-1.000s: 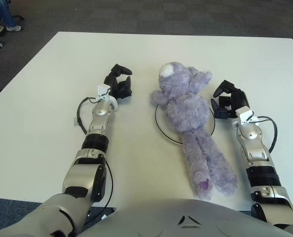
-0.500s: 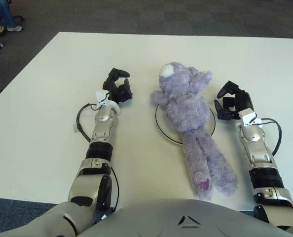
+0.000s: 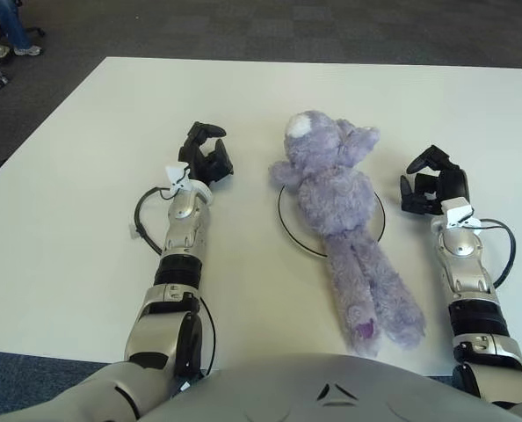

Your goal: Put the doll into the plate.

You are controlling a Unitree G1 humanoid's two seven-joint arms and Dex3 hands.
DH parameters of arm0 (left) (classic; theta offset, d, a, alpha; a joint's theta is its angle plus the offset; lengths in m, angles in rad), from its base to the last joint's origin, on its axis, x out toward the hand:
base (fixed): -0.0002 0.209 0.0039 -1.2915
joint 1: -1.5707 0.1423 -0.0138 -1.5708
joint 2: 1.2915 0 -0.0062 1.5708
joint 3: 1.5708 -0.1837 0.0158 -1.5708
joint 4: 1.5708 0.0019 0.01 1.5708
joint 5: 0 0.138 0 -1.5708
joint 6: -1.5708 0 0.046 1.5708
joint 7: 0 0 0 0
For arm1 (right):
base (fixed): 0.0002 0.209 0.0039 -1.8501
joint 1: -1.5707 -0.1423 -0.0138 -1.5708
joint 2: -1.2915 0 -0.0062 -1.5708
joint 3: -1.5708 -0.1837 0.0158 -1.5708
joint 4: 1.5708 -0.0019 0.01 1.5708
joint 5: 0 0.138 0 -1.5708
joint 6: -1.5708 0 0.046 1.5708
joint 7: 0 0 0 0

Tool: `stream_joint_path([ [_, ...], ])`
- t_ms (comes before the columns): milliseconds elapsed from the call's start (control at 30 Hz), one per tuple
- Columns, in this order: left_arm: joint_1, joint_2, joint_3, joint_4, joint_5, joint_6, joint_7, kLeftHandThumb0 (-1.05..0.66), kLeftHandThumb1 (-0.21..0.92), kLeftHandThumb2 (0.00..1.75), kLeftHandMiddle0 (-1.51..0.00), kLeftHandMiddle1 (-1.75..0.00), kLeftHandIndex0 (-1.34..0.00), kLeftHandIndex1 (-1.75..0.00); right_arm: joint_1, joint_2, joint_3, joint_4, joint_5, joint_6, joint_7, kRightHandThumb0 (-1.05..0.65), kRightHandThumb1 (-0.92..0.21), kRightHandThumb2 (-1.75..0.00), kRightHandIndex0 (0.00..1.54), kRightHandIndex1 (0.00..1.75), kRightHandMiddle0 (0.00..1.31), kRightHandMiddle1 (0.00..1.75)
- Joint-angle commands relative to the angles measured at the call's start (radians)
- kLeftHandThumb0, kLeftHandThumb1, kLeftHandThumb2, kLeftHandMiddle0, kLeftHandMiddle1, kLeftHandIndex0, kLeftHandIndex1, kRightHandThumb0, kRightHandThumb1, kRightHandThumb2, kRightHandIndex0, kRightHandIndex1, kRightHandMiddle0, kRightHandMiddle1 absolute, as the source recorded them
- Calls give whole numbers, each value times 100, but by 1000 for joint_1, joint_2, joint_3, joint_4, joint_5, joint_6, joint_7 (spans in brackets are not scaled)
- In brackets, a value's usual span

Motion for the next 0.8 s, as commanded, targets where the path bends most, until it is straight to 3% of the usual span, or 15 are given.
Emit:
stream_joint_path([
  [0,41,-12,-3,5,-7,-14,-12,-43,48,111,-123,-175,-48,-175,26,29,-22,35,32,45,-4,-50,-28,-136,122,175,64,175],
  [767,47,-9,-8,2,7,-30,-21,-41,56,101,-123,-175,-43,-175,36,113,-119,-24,104,104,-125,-51,-23,-142,124,175,68,175],
])
